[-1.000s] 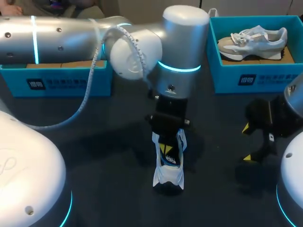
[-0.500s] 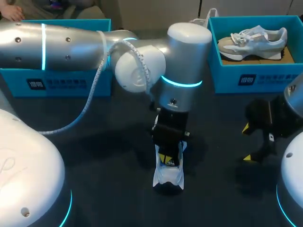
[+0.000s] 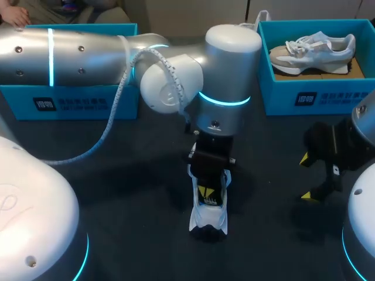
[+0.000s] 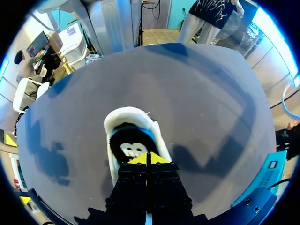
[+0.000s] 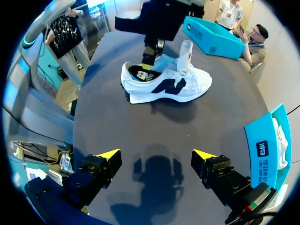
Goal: Take the shoe out of the shoebox, open the shoe tongue, remove and reinsert the insole, then place the shoe into the shoebox
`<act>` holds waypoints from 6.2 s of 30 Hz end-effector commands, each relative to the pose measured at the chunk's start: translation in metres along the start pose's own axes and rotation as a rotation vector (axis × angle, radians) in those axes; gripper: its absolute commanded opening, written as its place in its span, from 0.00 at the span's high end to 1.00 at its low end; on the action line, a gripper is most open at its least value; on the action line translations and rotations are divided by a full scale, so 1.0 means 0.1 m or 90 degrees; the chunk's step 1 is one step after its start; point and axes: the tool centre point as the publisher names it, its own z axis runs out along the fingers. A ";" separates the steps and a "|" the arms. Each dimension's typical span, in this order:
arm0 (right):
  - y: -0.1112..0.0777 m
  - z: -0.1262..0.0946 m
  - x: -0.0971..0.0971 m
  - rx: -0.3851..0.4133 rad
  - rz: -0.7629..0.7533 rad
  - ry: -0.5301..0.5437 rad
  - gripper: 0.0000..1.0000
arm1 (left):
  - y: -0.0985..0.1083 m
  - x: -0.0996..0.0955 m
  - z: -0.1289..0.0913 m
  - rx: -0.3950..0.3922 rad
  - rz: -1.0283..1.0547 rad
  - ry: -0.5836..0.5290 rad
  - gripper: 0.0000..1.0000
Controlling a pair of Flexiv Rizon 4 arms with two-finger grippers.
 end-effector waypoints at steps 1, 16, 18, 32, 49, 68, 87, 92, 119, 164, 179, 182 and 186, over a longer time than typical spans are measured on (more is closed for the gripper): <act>0.00 0.00 0.02 0.001 0.000 -0.002 0.00 | -0.02 0.01 0.04 -0.009 -0.006 0.012 1.00; 0.00 0.00 0.02 0.001 0.000 -0.002 0.00 | 0.07 0.01 0.36 0.003 -0.031 0.042 1.00; 0.00 0.00 0.02 0.001 0.000 -0.002 0.00 | 0.08 0.01 0.42 0.003 -0.033 0.044 1.00; 0.00 0.00 0.02 0.001 0.000 -0.002 0.00 | -0.07 -0.04 0.11 0.001 -0.051 -0.030 1.00; 0.00 0.00 0.02 0.001 0.000 -0.002 0.00 | -0.21 -0.12 0.35 0.063 -0.065 -0.004 1.00; 0.00 0.00 0.02 0.001 0.000 -0.002 0.00 | -0.01 -0.05 0.27 -0.010 -0.080 -0.003 1.00; 0.00 0.00 0.02 0.001 0.000 -0.002 0.00 | 0.12 0.15 0.30 -0.075 -0.106 0.112 1.00; 0.00 0.00 0.02 0.001 0.000 -0.002 0.00 | 0.19 0.17 0.39 -0.073 -0.116 0.130 1.00; 0.00 0.00 0.02 0.001 0.000 -0.002 0.00 | 0.20 0.16 0.32 -0.043 -0.130 -0.008 1.00; 0.00 0.00 0.02 0.001 0.000 -0.002 0.00 | -0.21 -0.15 0.38 0.035 -0.090 -0.016 1.00; 0.00 0.00 0.02 0.001 0.000 -0.002 0.00 | -0.17 -0.16 0.82 0.036 -0.112 -0.025 1.00; 0.00 0.00 0.02 0.001 0.000 -0.002 0.00 | -0.10 -0.11 0.79 0.018 -0.124 -0.025 1.00; 0.00 0.00 0.02 0.001 0.000 -0.002 0.00 | 0.00 -0.01 0.65 -0.018 -0.140 -0.029 1.00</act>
